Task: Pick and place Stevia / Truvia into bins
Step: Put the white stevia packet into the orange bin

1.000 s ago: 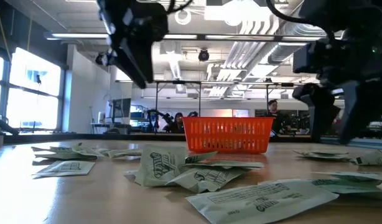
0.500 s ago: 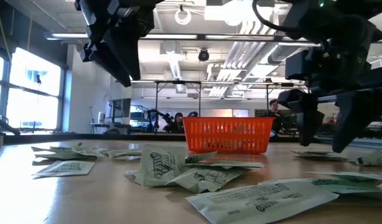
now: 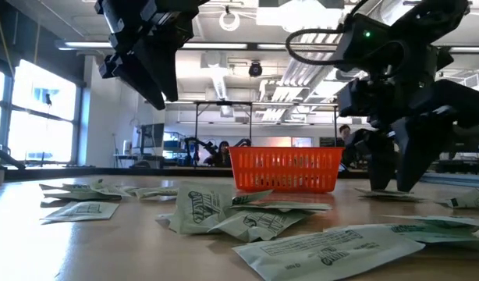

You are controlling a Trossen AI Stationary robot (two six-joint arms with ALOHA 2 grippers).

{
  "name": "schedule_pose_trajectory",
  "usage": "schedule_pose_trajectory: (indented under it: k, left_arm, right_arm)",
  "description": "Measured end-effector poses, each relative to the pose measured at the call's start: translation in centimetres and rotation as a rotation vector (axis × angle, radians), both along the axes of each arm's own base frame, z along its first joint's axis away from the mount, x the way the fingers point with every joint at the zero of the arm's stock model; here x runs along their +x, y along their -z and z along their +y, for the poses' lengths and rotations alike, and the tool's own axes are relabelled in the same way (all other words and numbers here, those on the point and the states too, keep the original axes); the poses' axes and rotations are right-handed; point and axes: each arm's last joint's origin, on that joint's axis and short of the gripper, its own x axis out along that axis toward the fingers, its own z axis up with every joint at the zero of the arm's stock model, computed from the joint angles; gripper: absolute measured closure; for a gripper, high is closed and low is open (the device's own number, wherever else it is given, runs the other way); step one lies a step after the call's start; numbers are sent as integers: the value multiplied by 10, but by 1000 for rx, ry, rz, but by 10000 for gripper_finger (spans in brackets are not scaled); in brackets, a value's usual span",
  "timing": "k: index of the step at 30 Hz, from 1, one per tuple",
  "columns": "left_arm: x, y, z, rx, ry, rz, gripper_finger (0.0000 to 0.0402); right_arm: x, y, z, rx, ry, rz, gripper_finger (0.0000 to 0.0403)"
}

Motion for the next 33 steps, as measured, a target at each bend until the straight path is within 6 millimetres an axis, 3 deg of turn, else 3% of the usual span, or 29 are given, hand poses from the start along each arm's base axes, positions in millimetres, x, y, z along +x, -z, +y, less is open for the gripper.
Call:
schedule_pose_trajectory:
  k: [13,27,33]
  left_arm:
    - [0,0,1,32,-10,-6,208]
    - [0,0,2,57,0,-6,208]
    - [0,0,2,58,2,-6,208]
  right_arm:
    - [-21,-10,-4,-37,88,132,394]
    - [-43,-64,-7,-26,420,-87,401]
    - [-32,-104,-10,-31,536,-315,401]
